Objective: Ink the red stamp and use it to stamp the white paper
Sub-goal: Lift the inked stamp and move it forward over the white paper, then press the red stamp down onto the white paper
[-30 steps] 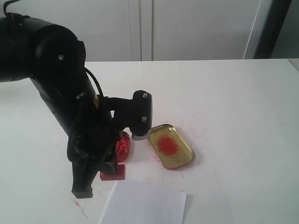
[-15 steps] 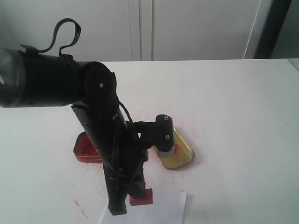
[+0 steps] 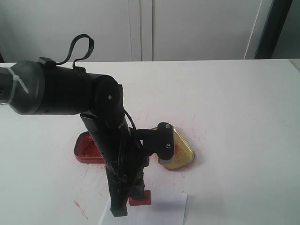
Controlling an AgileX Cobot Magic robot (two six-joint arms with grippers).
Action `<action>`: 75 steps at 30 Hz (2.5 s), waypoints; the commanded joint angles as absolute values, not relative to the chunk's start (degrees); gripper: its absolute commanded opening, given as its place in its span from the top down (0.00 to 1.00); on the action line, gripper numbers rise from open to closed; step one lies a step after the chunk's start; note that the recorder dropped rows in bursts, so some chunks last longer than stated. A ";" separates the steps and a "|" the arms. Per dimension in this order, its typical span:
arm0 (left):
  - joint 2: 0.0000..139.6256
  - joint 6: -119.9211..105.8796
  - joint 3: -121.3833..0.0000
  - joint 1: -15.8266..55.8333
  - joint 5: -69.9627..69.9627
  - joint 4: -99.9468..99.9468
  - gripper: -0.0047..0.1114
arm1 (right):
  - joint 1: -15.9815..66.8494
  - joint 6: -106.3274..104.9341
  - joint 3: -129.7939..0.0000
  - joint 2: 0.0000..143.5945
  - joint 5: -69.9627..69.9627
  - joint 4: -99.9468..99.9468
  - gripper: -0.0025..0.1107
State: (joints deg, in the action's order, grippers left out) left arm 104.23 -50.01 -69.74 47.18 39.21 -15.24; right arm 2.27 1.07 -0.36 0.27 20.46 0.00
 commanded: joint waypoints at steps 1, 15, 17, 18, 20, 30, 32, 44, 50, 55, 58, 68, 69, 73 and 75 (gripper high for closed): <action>104.03 -49.54 -69.32 47.42 40.09 -14.41 0.96 | 2.29 1.19 0.00 0.00 19.67 0.00 0.98; 105.93 -49.70 -69.32 47.42 39.85 -12.60 0.96 | 2.29 1.19 0.00 0.00 19.67 0.00 0.98; 106.46 -49.81 -69.32 47.42 39.85 -11.74 0.96 | 2.29 1.19 0.00 0.00 19.67 0.00 0.98; 106.95 -49.81 -69.32 47.42 39.97 -11.49 0.96 | 2.29 1.19 0.00 0.00 19.67 0.00 0.98; 108.11 -49.81 -69.32 47.42 40.20 -11.38 0.96 | 2.29 1.19 0.00 0.00 19.67 0.00 0.98; 113.26 -49.81 -69.32 47.42 41.23 -11.21 0.96 | 2.29 1.19 0.00 0.00 19.67 0.00 0.98; 113.60 -49.81 -69.32 47.42 41.64 -11.21 0.96 | 2.29 1.19 0.00 0.00 19.67 0.00 0.98; 113.60 -49.73 -69.32 47.42 41.64 -11.45 0.96 | 2.29 1.19 0.00 0.00 19.67 0.00 0.98; 112.66 -49.73 -69.32 47.42 41.64 -11.43 0.96 | 2.29 1.19 0.00 0.00 19.67 0.00 0.98; 110.51 -49.73 -69.32 47.42 41.64 -11.43 0.96 | 2.29 1.19 0.00 0.00 19.67 0.00 0.98; 109.32 -49.73 -69.32 47.42 41.75 -11.30 0.96 | 2.29 1.19 0.00 0.00 19.67 0.00 0.98; 105.20 -49.73 -69.32 47.42 41.75 -10.55 0.96 | 2.29 2.38 0.00 0.00 19.67 0.00 0.98; 104.91 -49.73 -69.42 47.42 41.75 -10.55 0.96 | 2.29 2.38 0.00 0.00 19.67 0.00 0.98; 103.97 -49.57 -69.42 47.42 41.75 -10.12 0.96 | 2.29 2.38 0.00 0.00 19.67 0.00 0.98; 103.36 -49.51 -69.42 47.42 41.56 -10.02 0.96 | 2.29 2.38 0.00 0.00 19.67 0.00 0.98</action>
State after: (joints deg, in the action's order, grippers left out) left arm 104.62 -50.01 -69.69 47.18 40.37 -9.85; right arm 2.27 2.16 -0.36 0.27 20.46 0.00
